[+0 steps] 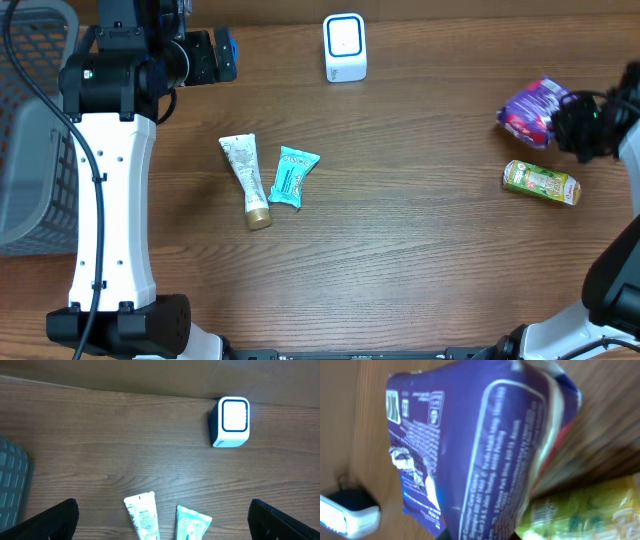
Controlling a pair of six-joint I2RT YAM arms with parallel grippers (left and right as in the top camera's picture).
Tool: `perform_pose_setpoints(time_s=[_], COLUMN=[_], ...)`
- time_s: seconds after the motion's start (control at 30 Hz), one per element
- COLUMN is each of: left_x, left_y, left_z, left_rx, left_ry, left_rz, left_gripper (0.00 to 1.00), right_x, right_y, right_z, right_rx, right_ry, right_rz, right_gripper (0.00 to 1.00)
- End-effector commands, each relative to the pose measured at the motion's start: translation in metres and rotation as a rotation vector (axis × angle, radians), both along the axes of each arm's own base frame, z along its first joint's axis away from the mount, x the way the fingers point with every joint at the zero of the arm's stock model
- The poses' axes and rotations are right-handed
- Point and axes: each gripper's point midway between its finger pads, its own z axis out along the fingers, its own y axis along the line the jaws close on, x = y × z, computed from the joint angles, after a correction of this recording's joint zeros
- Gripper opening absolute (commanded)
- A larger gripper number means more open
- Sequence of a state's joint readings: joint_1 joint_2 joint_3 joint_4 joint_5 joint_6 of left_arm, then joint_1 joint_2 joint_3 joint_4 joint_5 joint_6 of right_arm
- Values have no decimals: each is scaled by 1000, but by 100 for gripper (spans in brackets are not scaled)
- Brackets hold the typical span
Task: Scan the item barcode
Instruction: 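Carry the liner pack to the table's right edge and release, then move the right gripper to the teal wipes pack and grasp it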
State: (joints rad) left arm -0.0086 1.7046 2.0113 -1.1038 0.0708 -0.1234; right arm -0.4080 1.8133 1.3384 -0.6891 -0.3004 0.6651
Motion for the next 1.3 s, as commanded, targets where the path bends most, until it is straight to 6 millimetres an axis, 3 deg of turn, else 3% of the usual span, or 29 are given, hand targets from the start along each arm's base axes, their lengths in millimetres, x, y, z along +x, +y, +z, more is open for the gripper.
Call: perform_pose_setpoints(time_s=[0.0,0.1,0.17,0.23,0.33,0.47,0.57,0.67,0.8,1.0,1.13,1.27], left_x=[2,2,2,2,2,2,2,2,2,2,2,2], left_y=[1,1,1,1,1,1,1,1,1,1,0,1], left_z=[2,2,2,2,2,2,2,2,2,2,2,2], left_rx=[15,15,15,15,15,15,15,15,15,15,15,15], left_ry=[-7,-7,-7,-7,-7,-7,-7,-7,-7,-7,-7,-7], left_rz=[-11,-11,-11,-11,-11,-11,-11,-11,-11,-11,-12,-11], left_gripper=[100,100,100,100,100,100,100,100,100,100,100,100], right_x=[-11,-28,-33,-37,-35,-27,-25,-24,-22,-30,-33,-38], right_y=[-12,-19,-16,-12,-12,0,23,69,146,268,338,394], right_z=[-13,-25,-26,-25,-12,35,71,92,88,48,14,-14], right_rx=[69,43,8,-2,-24,-80,-113,-91,-30,0,48,110], right_ry=[3,56,66,80,46,-46,-98,-135,-149,-121,-71,-53], right_rz=[-161,-142,-56,-6,17,121,220,331,525,812,835,849], right_gripper=[4,31,64,82,84,84,85,89,89,84,76,71])
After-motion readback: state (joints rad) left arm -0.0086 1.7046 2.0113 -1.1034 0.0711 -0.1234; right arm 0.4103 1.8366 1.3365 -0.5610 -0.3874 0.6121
